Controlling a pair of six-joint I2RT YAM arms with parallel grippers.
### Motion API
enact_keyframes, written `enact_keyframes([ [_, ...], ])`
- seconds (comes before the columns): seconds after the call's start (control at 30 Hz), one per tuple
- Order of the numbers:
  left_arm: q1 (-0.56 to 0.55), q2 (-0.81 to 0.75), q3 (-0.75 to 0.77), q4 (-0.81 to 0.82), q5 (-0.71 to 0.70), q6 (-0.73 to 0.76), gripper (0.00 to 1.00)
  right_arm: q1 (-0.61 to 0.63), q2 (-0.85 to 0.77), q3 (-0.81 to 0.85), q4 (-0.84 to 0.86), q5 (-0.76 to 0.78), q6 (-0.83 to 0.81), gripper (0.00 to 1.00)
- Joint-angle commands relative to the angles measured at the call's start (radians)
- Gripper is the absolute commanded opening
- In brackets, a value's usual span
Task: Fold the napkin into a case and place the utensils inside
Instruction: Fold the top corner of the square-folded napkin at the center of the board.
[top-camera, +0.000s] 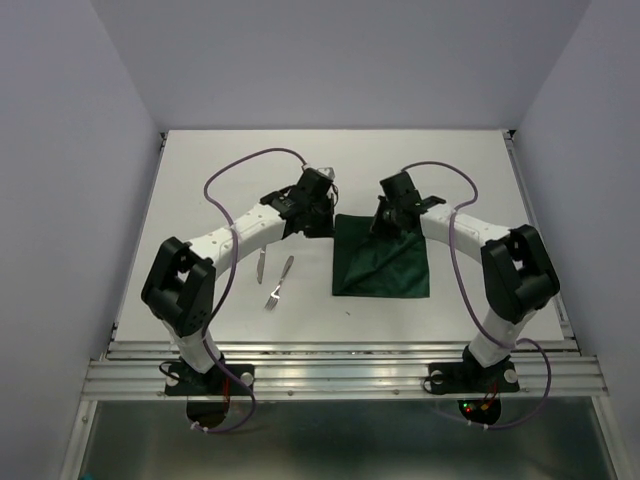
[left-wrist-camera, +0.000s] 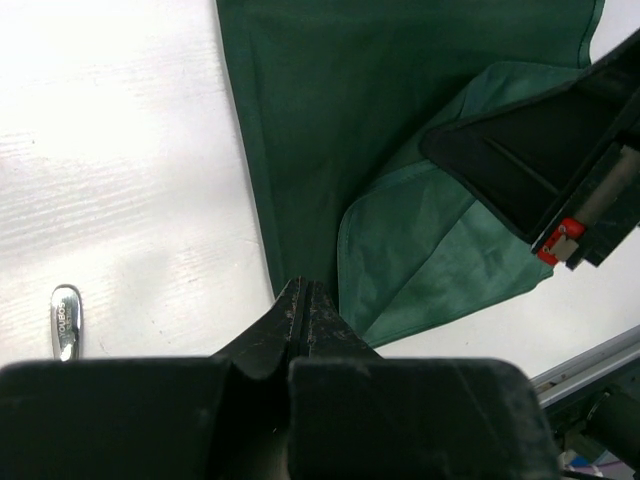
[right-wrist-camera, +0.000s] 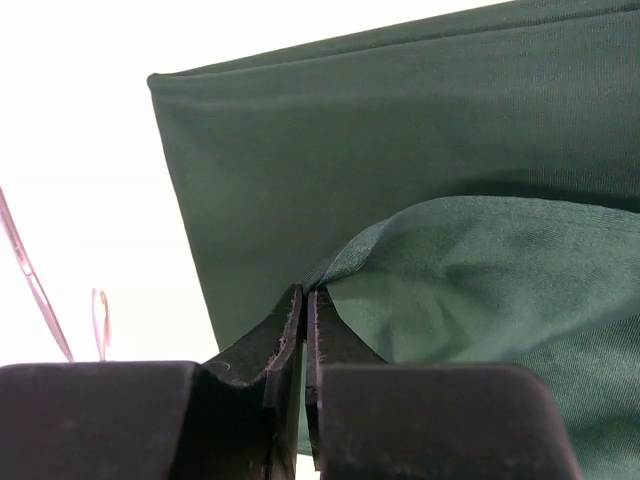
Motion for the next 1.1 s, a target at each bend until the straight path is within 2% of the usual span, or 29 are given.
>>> enact_keyframes([
  [0.0,0.002,-0.063,-0.025,0.012,-0.006,-0.01,0.0,0.015,0.027,0.062,0.031,-0.003,-0.02,0.05],
  [0.47,0.002,-0.079,-0.061,0.028,-0.011,-0.023,0.0,0.046,0.125,0.163,0.014,-0.033,-0.042,0.06],
  [1.07,0.002,-0.096,-0.093,0.039,-0.022,-0.035,0.0,0.064,0.202,0.217,0.013,-0.049,-0.045,0.09],
])
